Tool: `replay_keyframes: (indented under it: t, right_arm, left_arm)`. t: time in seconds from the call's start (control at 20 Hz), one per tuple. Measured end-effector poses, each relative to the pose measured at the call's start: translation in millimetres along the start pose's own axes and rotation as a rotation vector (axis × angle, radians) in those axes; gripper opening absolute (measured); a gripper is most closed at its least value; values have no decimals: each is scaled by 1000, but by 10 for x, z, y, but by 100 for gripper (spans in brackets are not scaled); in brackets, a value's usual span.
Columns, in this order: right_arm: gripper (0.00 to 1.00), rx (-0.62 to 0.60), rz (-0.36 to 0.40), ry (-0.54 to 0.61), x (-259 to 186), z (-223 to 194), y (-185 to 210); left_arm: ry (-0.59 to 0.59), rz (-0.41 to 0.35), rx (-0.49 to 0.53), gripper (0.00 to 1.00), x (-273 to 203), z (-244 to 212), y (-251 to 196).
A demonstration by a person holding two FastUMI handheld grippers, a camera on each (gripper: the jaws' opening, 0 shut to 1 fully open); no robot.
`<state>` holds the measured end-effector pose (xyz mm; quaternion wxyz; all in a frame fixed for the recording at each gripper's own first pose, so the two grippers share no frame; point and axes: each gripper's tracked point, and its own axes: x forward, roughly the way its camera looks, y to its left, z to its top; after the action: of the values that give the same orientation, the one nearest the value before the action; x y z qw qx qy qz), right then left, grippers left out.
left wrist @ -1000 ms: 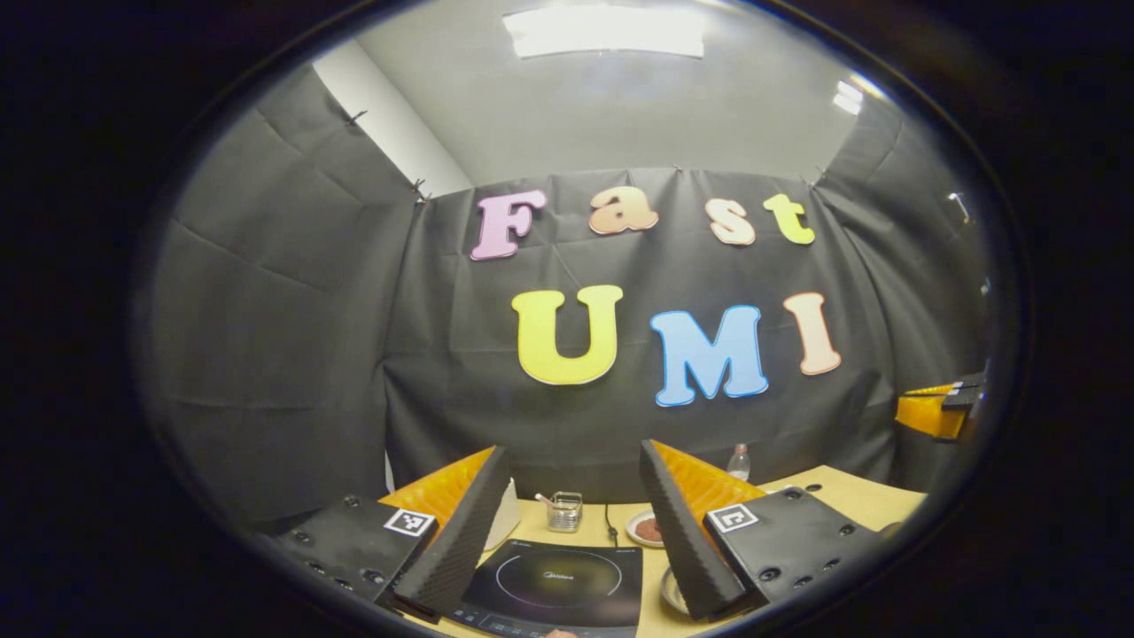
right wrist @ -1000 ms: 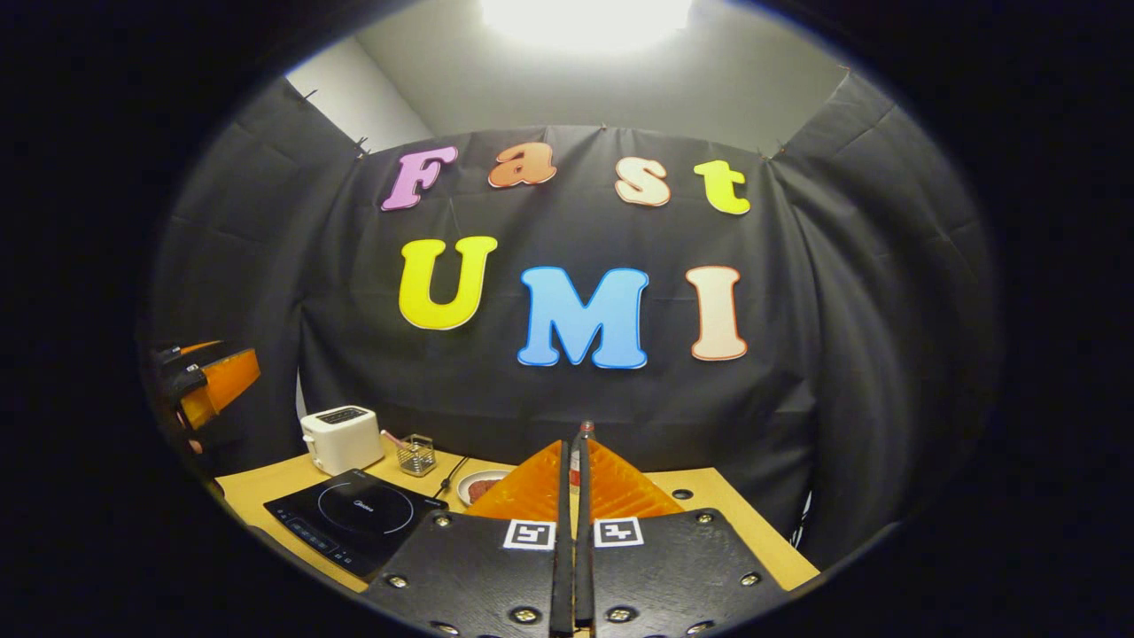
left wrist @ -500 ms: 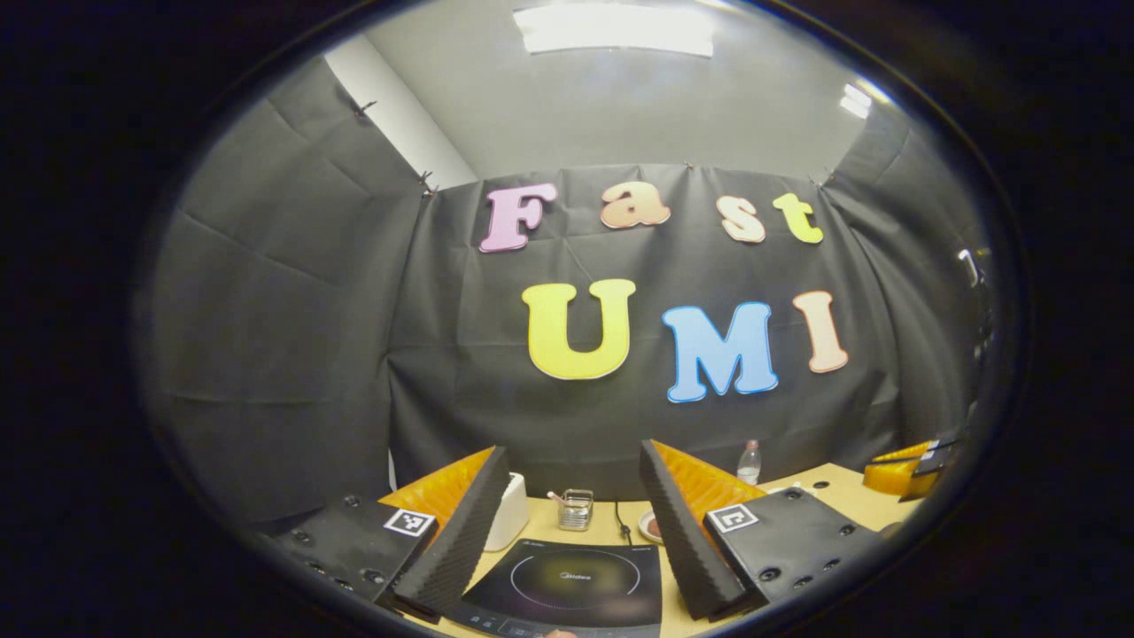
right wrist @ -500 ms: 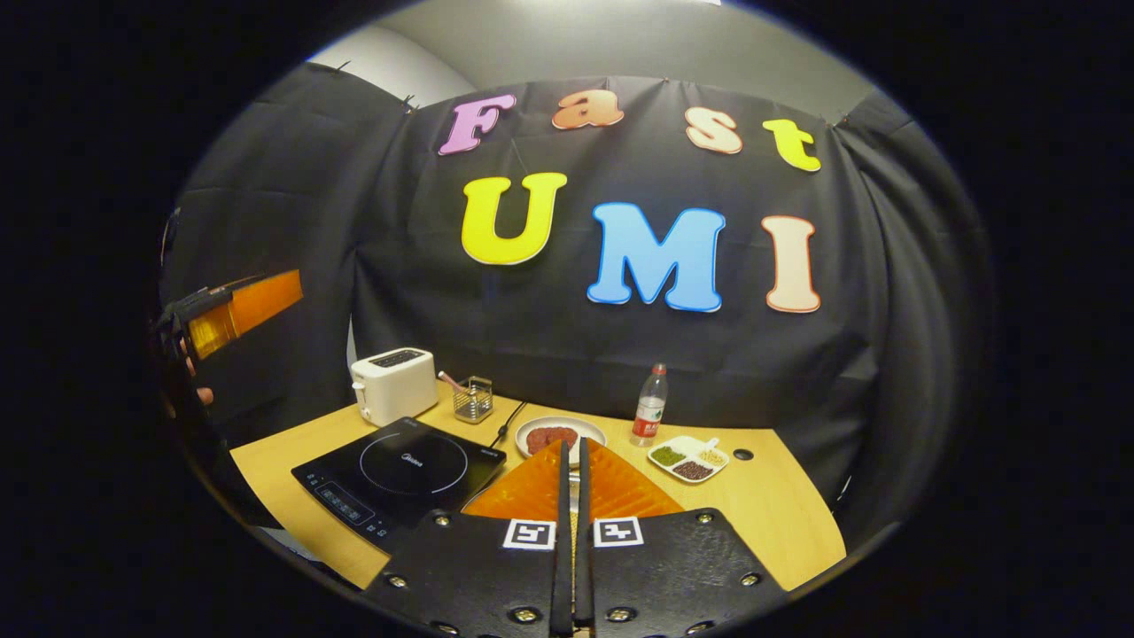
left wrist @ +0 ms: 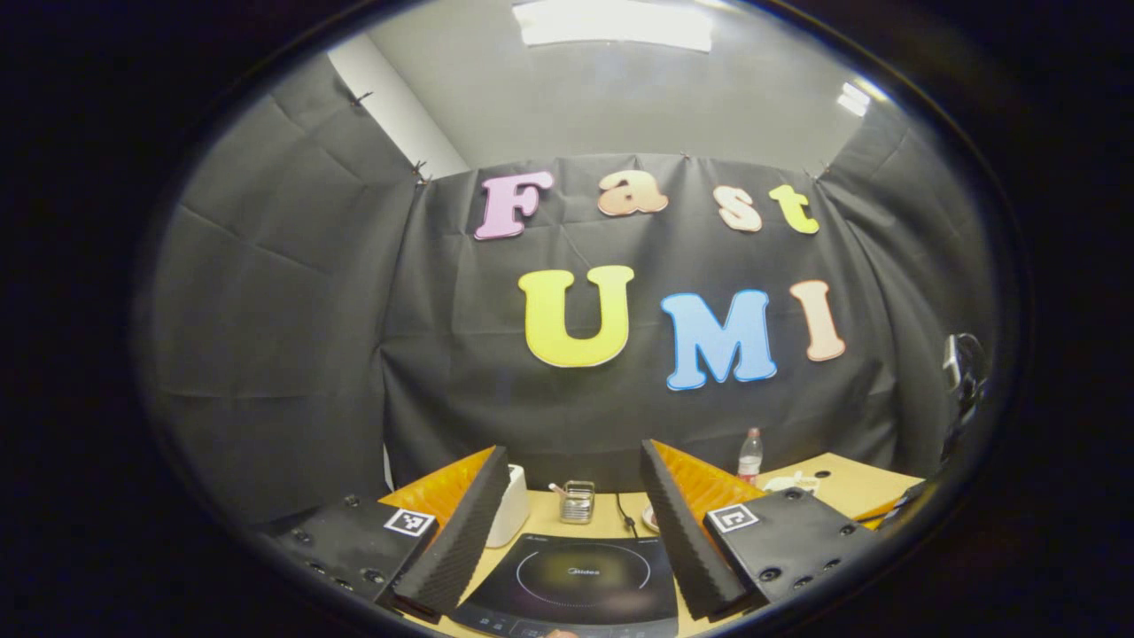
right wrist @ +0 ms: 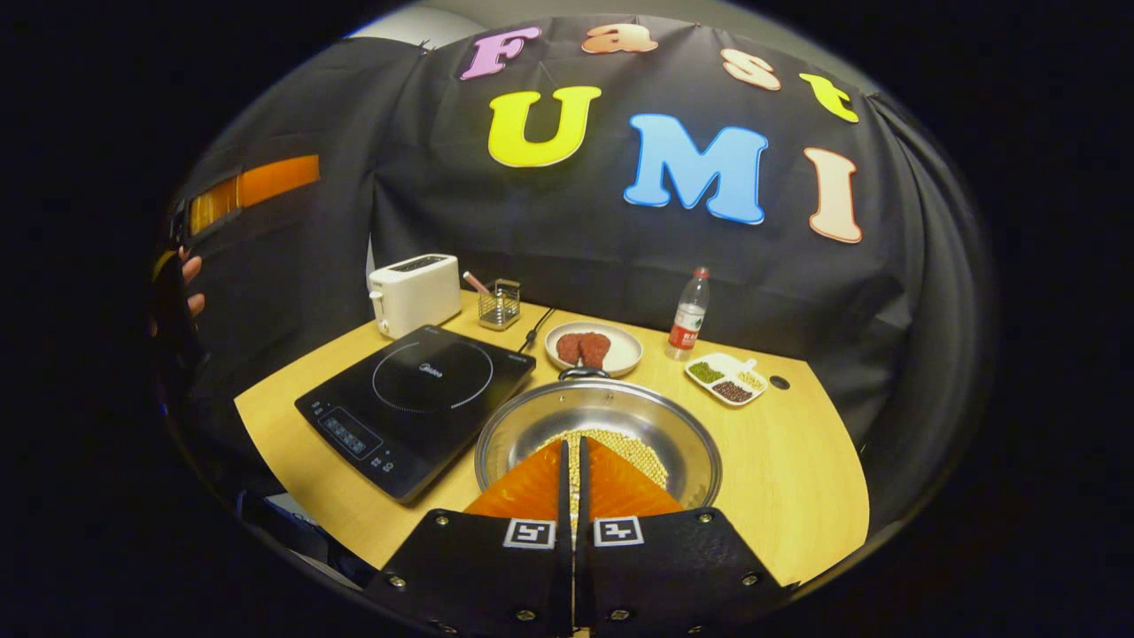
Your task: First push the handle of the pot to place it horizontally, then grasp the pot with both hands and set it on the induction cooktop.
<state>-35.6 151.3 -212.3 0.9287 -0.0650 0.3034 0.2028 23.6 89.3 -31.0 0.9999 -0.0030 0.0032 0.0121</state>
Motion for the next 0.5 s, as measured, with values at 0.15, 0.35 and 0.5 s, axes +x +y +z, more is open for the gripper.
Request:
replay_keyframes:
  t: [0.15,0.35,0.5]
  right_arm:
    - [2,-38,29,74,44,-283,114]
    - [2,-65,60,176,78,-629,196]
    - [2,-86,72,247,110,-861,210]
  left_arm:
    - [11,-11,-8,98,48,-81,36]
    - [22,-10,-19,99,92,-168,132]
    - [25,-7,-27,99,128,-200,207]
